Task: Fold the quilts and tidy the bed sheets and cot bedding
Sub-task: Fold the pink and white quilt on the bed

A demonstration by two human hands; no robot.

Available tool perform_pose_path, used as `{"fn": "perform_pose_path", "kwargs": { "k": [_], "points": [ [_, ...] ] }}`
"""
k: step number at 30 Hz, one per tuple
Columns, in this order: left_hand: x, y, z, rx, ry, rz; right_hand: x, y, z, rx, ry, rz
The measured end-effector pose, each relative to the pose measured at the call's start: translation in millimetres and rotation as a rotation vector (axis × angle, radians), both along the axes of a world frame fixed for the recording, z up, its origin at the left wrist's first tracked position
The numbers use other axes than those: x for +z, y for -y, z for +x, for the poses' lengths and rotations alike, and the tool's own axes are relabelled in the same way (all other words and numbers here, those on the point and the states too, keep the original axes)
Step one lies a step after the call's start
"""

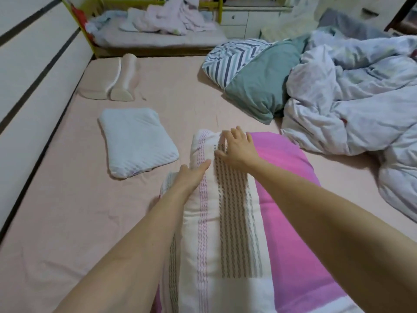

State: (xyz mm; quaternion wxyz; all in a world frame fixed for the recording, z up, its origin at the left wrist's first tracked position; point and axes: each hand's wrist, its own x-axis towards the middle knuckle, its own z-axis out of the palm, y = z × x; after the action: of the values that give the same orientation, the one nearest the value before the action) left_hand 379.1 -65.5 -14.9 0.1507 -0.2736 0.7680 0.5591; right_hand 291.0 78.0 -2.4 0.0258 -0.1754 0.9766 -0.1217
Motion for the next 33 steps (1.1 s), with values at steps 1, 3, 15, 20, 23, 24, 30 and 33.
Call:
{"fn": "perform_pose_path", "kwargs": {
  "k": [1, 3, 15, 20, 23, 24, 30, 33],
  "points": [
    [-6, 1, -12, -0.002, 0.008, 0.022, -6, 2, -17, -0.003, 0.009, 0.002],
    [-15, 2, -30, 0.028, 0.03, 0.114, -11, 6, -44, -0.029, 0.09, -0.004],
    [8, 37, -14, 0.333, -0.142, 0.305, 38, 64, -20, -0.067, -0.082, -0.504],
    [-24, 104, 36, 0.364, 0.031, 0.125, -18, 146, 28, 0.051, 0.011, -0.374],
    [-60, 115, 55, 0.182, 0.259, -0.238, -73, 154, 56, 0.165, 0.063, -0.054],
    [-61, 110, 50, 0.129, 0.228, -0.287, -76, 147, 52, 0.173, 0.053, -0.031],
    [-8, 57, 25, -0.154, -0.065, -0.628, -23, 77, 36, 0.209, 0.244, -0.331],
    [19, 27, 10, -0.35, -0.235, -0.774, 3, 22, 33, 0.055, 0.224, -0.428]
  ]
}}
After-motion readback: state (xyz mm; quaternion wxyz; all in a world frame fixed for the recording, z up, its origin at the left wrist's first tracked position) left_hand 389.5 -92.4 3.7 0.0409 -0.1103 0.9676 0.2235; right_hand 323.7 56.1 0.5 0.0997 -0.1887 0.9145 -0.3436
